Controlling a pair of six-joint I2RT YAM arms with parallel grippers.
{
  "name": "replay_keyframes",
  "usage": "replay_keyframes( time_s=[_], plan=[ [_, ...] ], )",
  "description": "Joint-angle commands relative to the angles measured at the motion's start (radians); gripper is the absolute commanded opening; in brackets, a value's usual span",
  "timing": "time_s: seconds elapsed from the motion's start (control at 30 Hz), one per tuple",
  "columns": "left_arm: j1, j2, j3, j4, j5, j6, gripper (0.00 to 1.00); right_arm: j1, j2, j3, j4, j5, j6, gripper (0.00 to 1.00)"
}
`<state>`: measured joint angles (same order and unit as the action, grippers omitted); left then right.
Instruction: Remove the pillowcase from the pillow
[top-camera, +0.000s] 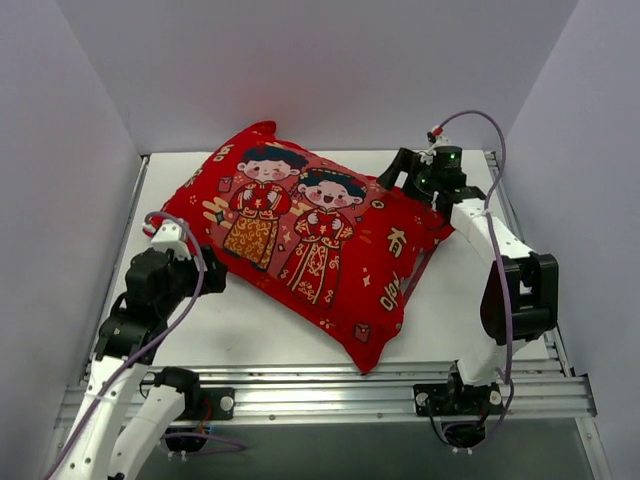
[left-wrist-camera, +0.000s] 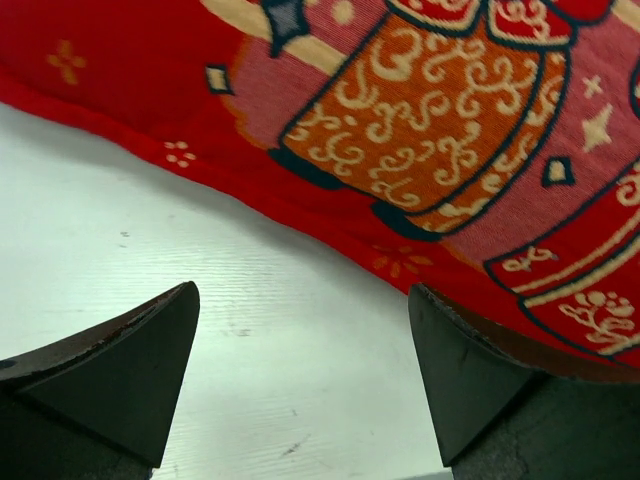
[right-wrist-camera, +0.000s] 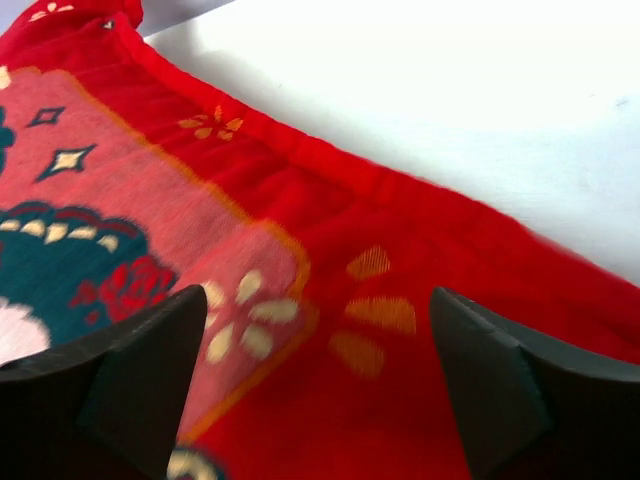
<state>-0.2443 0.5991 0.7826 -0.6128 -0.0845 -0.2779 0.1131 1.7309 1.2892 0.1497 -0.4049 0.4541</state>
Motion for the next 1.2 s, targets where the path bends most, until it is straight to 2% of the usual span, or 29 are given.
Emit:
replay_keyframes(
  time_s=[0.0,0.1,0.27,0.43,0.57,0.73,0.87,1.03,1.13,1.17],
  plan=[
    [-0.015,0.073,0.066,0.059,0.189,-0.023,0.94,0.017,-0.171,-0.002,-0.09,0.165,-0.023,0.9],
    [-0.068,0.157,0.141,0.051,0.168,-0.041,0.94,0.016,-0.344,-0.097,-0.113,0.291,0.004,0.96],
    [-0.254,0.336,0.22,0.126,-0.007,-0.102,0.94,0.026,-0.485,-0.198,-0.151,0.313,0.024,0.96],
    [-0.297,0.516,0.293,0.254,-0.11,-0.191,0.94,0.072,-0.553,-0.298,-0.174,0.35,0.069,0.95],
    [-0.294,0.657,0.288,0.418,-0.158,-0.277,0.94,0.117,-0.504,-0.363,-0.124,0.281,0.057,0.95],
    [-0.221,0.742,0.29,0.34,-0.254,-0.372,0.94,0.267,-0.392,-0.407,0.066,0.209,0.043,0.95],
    [-0.132,0.736,0.222,0.363,-0.221,-0.399,0.94,0.333,-0.282,-0.395,0.172,0.176,0.081,0.95],
    [-0.101,0.691,0.228,0.341,-0.183,-0.304,0.94,0.375,-0.202,-0.337,0.238,0.189,0.11,0.95],
    [-0.133,0.671,0.3,0.308,-0.141,-0.238,0.94,0.385,-0.194,-0.283,0.205,0.207,0.097,0.95],
    [-0.185,0.671,0.331,0.262,-0.149,-0.183,0.94,0.385,-0.194,-0.245,0.188,0.215,0.087,0.95]
  ],
)
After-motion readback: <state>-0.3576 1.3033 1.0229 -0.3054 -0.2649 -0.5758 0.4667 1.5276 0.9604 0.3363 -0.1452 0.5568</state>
